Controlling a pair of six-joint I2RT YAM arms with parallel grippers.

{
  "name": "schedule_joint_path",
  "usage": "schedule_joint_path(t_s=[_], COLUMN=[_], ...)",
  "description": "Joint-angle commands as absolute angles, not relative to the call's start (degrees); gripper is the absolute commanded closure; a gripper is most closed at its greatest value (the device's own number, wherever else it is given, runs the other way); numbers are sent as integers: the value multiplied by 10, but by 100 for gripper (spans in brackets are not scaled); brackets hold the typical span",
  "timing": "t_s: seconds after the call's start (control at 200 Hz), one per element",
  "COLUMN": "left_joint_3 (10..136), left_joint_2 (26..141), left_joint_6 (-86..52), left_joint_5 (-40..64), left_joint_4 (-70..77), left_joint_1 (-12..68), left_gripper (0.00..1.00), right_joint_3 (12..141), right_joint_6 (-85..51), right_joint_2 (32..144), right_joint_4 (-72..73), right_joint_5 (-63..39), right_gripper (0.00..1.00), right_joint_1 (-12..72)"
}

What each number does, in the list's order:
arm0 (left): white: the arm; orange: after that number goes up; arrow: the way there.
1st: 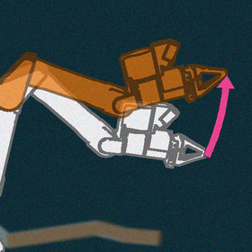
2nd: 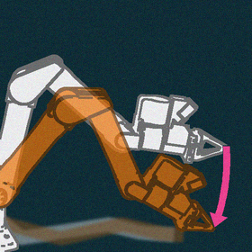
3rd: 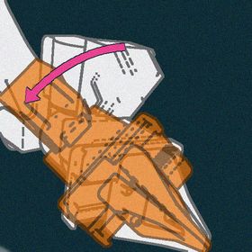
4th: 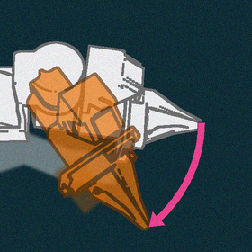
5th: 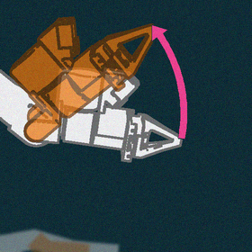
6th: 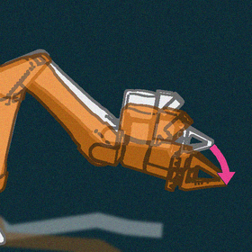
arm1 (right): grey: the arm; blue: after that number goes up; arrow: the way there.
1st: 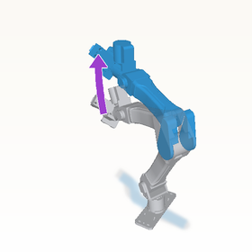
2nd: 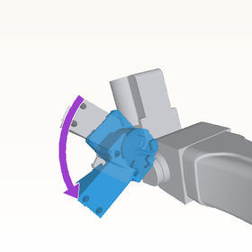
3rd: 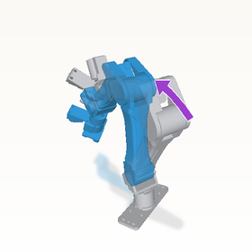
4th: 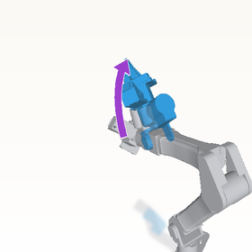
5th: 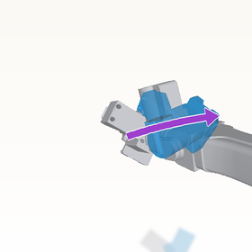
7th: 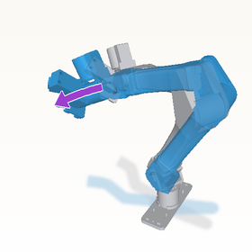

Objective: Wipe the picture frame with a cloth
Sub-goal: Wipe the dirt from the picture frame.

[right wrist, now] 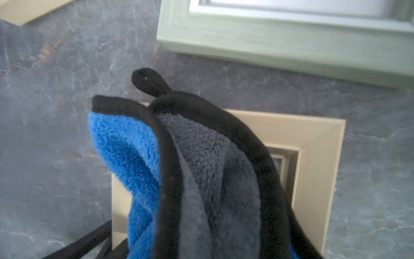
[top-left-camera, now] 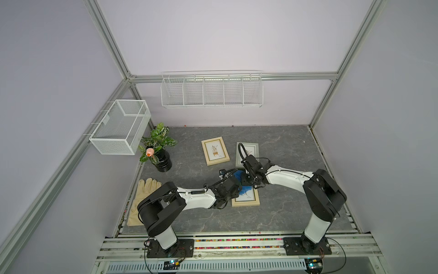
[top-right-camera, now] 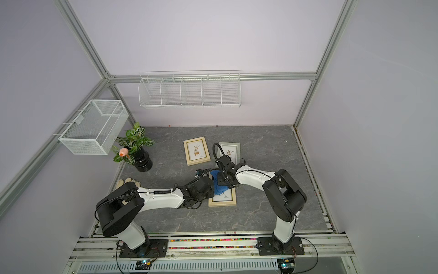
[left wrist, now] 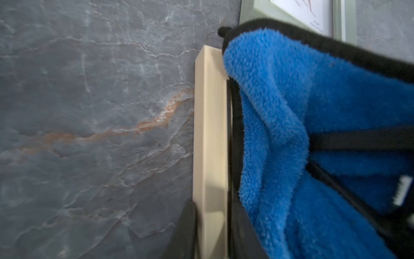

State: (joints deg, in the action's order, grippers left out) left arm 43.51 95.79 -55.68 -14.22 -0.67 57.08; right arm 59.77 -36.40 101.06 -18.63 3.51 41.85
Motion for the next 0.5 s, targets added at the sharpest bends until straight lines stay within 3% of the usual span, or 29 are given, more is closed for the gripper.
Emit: schedule_joint_path(t_s=[0.0, 0.165, 0.495], left_joint_3=[417, 421, 427], left_joint_2=[982, 985, 980], left_joint_6=[-567, -563, -555], left_joint_5=[-139, -136, -138], left_joint_4=[-69, -67, -79], left_joint_1=[572, 573, 572], left_gripper=[87, 86, 86], right_joint_3=[519, 468, 637], right_joint_6=[-372, -382, -329], right_joint_2=[966, 930, 1043], right_joint_4=[-227, -225, -232], right_joint_5=[29, 37, 46], right_gripper=[93, 93, 93], right_joint_1=[444, 449, 385])
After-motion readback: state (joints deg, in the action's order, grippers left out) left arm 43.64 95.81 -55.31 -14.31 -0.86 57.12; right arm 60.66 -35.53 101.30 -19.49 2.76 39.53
